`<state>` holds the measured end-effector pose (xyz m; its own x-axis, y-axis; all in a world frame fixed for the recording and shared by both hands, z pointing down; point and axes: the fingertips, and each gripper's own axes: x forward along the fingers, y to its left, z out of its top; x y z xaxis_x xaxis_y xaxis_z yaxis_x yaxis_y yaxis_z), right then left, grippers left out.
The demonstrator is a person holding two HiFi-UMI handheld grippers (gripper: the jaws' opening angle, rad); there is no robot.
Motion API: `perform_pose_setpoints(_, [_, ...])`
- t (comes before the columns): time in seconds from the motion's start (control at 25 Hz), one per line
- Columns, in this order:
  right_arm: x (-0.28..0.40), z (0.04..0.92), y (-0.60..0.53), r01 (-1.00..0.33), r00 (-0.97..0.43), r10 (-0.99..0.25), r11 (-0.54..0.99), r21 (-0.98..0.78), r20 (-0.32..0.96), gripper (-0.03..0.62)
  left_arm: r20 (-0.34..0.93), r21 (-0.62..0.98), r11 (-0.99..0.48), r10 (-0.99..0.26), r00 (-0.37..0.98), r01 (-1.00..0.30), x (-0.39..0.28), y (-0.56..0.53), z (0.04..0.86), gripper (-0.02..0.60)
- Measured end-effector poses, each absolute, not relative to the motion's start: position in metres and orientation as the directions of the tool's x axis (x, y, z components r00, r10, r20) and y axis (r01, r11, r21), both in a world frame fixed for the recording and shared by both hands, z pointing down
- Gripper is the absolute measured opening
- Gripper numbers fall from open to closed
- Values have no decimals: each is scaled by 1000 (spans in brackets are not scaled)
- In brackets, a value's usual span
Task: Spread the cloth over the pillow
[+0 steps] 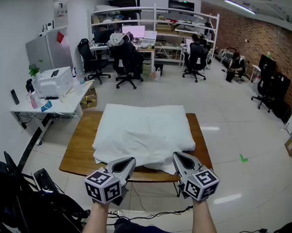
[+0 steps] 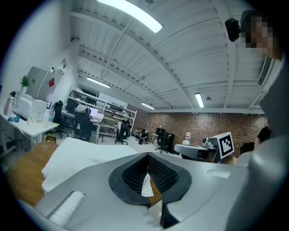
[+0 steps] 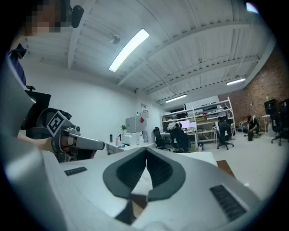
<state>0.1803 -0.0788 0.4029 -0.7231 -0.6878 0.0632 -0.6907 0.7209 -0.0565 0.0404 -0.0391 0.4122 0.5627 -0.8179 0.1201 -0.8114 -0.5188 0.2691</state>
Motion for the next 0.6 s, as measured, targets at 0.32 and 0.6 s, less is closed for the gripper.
perform_pose_setpoints(0.32, [182,426,-87,-711,-703,-702,699,-82,113,23,169,281,-478,-829,534,-832,17,-50,436,6])
perform_pose_setpoints(0.6, [172,465,-95,-740,-668,-719,670,-61,193,36,245,246,-425,-842,480,-871,-16,-55,486,6])
